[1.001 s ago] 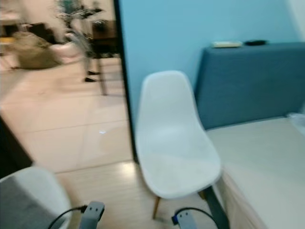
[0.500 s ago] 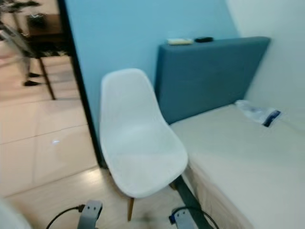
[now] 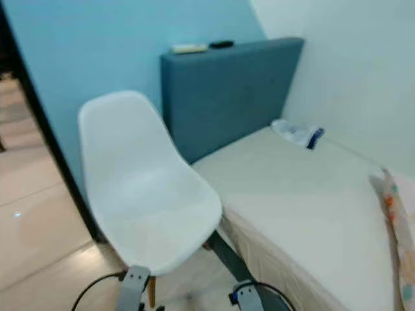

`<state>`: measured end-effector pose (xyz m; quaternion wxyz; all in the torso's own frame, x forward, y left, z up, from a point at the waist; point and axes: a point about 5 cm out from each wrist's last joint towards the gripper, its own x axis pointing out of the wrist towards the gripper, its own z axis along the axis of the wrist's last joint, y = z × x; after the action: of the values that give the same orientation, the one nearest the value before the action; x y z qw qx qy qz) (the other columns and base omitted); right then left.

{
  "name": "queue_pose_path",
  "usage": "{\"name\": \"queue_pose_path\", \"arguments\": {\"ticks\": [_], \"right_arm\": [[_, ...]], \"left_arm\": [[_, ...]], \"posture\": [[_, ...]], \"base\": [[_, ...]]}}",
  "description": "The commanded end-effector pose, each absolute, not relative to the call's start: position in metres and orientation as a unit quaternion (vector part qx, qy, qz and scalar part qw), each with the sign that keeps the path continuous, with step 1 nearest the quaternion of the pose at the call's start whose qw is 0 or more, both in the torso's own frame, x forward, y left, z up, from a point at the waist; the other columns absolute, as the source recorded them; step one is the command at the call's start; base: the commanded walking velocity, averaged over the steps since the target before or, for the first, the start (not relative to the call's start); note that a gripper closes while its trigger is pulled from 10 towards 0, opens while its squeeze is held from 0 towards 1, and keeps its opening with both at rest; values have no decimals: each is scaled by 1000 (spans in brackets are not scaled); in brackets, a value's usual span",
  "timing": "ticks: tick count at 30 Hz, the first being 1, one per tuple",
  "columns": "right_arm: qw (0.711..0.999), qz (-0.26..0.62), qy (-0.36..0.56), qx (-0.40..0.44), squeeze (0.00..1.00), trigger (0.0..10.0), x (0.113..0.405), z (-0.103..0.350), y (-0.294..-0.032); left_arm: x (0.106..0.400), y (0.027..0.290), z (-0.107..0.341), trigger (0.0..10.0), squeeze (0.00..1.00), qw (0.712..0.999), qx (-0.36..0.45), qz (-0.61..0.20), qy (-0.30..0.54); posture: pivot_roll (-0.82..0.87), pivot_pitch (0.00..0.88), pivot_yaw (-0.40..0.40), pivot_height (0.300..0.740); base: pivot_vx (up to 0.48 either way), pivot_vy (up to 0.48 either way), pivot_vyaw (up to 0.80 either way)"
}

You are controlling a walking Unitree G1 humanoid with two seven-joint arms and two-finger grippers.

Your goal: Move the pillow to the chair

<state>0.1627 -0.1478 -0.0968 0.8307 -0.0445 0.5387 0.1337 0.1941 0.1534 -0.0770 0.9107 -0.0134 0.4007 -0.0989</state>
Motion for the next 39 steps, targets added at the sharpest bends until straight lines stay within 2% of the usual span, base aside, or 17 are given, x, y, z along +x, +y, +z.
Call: {"name": "queue_pose_path", "arguments": {"ticks": [1,6,39], "right_arm": [[830,126,541,-47,0,10000,162,-97,-153],[830,126,541,-47,0,10000,161,-97,-153],[835,121,533,-58,0,10000,168,-94,-158]], "left_arm": [[197,153,-75,10000,0,916,-24,-83,391],[195,158,-77,10000,0,915,-29,-60,398],[196,154,-77,10000,0,910,-71,-52,406]], "posture": [[154,0,-49,740],[156,0,-49,740],[149,0,-56,740]], "base": [[0,0,-738],[0,0,-738],[0,0,-738]]}}
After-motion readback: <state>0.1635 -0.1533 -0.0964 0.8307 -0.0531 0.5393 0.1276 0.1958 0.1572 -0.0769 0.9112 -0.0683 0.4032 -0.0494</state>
